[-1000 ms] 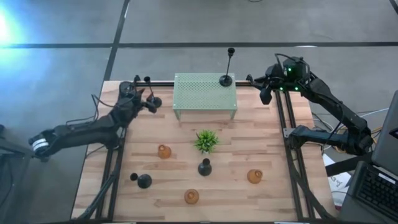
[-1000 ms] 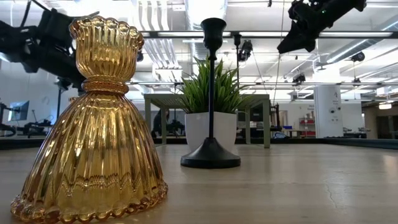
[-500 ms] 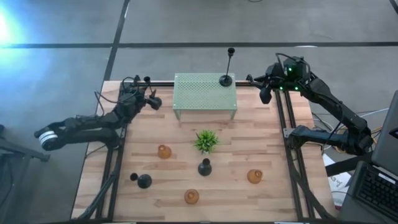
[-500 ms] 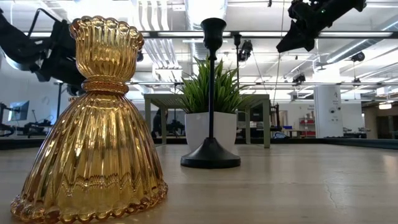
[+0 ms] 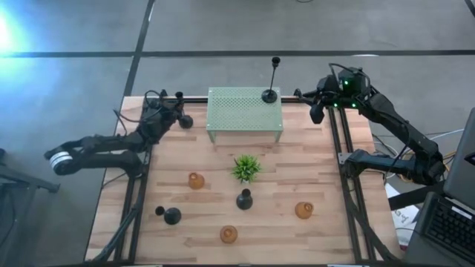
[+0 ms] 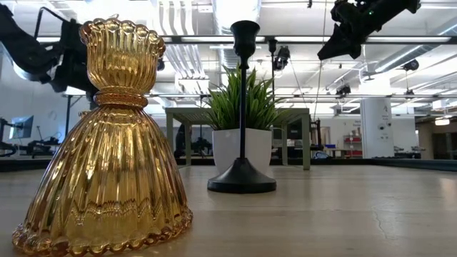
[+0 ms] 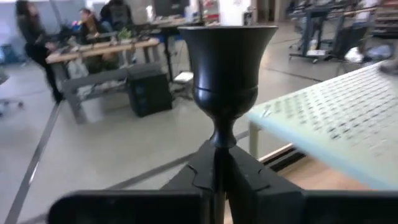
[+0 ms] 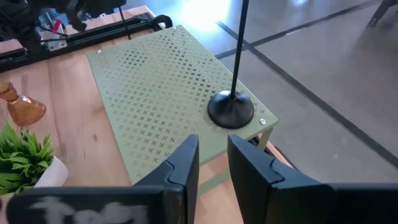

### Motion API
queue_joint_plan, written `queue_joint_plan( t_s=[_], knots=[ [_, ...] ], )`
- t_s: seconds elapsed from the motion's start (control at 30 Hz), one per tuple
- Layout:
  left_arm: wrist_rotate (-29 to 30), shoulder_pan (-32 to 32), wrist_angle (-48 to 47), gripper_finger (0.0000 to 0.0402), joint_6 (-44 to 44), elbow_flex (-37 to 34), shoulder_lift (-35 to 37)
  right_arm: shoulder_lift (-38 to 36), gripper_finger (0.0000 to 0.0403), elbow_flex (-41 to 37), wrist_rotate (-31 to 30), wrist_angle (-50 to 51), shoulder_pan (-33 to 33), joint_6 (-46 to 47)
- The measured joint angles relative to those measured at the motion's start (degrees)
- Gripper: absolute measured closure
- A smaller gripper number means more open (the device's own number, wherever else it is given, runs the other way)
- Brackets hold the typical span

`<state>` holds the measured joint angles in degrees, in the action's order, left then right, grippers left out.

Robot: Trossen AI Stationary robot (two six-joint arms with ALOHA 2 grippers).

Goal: Pick & Place candle stick holders
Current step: Put the black candle holder on the shelf

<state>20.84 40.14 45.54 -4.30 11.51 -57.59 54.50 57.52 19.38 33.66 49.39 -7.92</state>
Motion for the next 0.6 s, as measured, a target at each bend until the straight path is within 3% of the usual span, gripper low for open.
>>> queue_joint_plan(
  t_s=[0.1, 0.2, 0.43, 0.6],
  knots=[
    [-1.99, -0.02, -1.63, 0.0382, -0.22, 2.98, 1.95, 0.00, 0.0331, 0.00, 0.00, 0.01, 0.00, -0.01],
    [-3.97, -0.02, -9.01, 0.0383, -0.33, 8.16, 4.52, 0.00, 0.0334, 0.00, 0.01, 0.03, 0.00, -0.01],
    [-8.68, -0.02, -34.86, 0.0385, -2.18, 27.56, 7.78, 0.00, 0.0330, 0.00, 0.00, 0.03, -0.01, -0.23],
    [-15.90, -0.02, -44.25, 0.0384, -4.72, 40.32, 5.64, 0.00, 0.0324, 0.00, 0.00, 0.03, 0.00, -0.23]
  ],
)
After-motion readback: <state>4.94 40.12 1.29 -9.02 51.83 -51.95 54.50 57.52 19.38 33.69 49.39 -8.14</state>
